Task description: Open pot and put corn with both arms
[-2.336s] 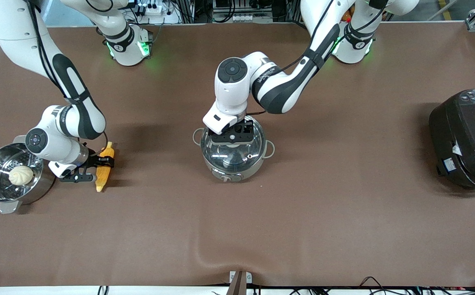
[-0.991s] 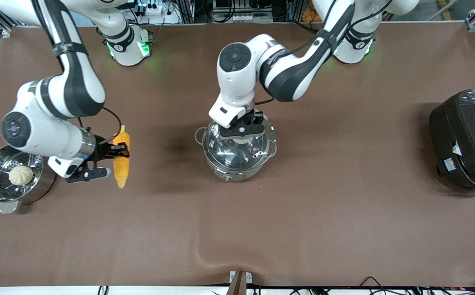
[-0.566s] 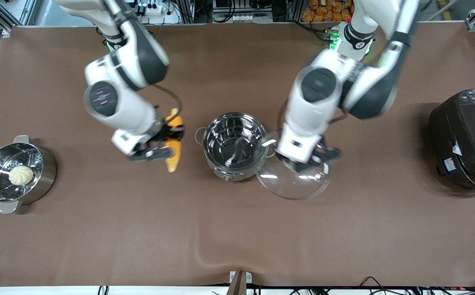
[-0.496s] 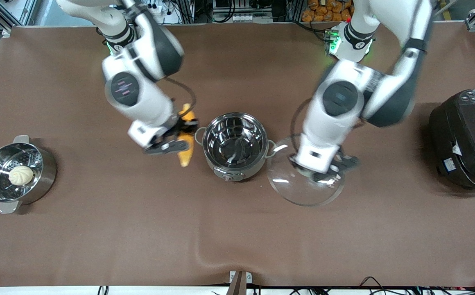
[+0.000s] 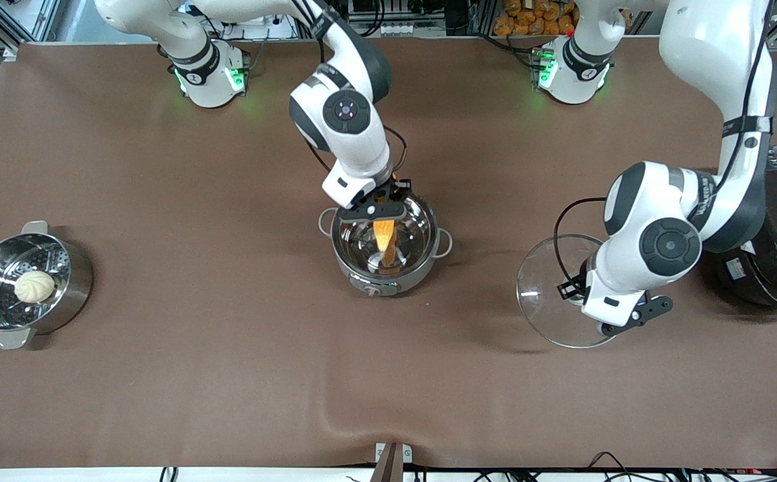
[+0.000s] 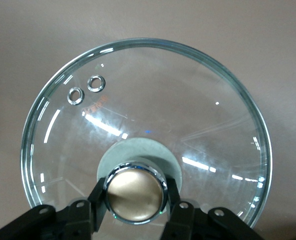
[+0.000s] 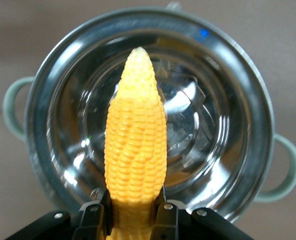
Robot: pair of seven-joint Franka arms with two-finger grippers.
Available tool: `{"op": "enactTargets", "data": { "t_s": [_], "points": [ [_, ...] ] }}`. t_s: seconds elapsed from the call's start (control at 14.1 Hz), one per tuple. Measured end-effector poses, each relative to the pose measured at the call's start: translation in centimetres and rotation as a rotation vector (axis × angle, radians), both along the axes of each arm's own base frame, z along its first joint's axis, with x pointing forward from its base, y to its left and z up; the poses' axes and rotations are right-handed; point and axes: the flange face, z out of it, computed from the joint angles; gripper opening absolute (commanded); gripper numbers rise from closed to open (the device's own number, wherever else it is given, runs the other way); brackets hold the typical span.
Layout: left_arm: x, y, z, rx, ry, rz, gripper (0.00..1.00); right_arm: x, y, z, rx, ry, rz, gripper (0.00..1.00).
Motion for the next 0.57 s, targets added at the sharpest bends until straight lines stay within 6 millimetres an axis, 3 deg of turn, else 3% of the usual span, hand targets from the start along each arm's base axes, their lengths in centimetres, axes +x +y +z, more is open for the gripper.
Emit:
{"op": "enactTargets", "data": {
  "t_s": [0.07,0.21,0.35,0.57],
  "points": [
    [-0.2,-0.5,-1.8,-0.011,-0.014,-0.011,0.00,0.7,0.0,-0.4,0.000,-0.003,-0.007,0.61],
    [-1.4,-1.5,-5.3,-0.030,-0.031,-0.035,0.00,1.3,0.6,-1.4,0.004,-0.009,-0.008,0.99],
    [-2.8,-2.0,-7.7,-0.031,-0.013,-0.050,0.00,1.6,0.7,-2.0,0.001,-0.008,-0.009,1.00],
    [-4.5,-2.7,-10.4,-0.052,-0.045,-0.071,0.00,2.3,0.2,-1.4,-0.004,-0.003,-0.017,1.00]
  ]
}}
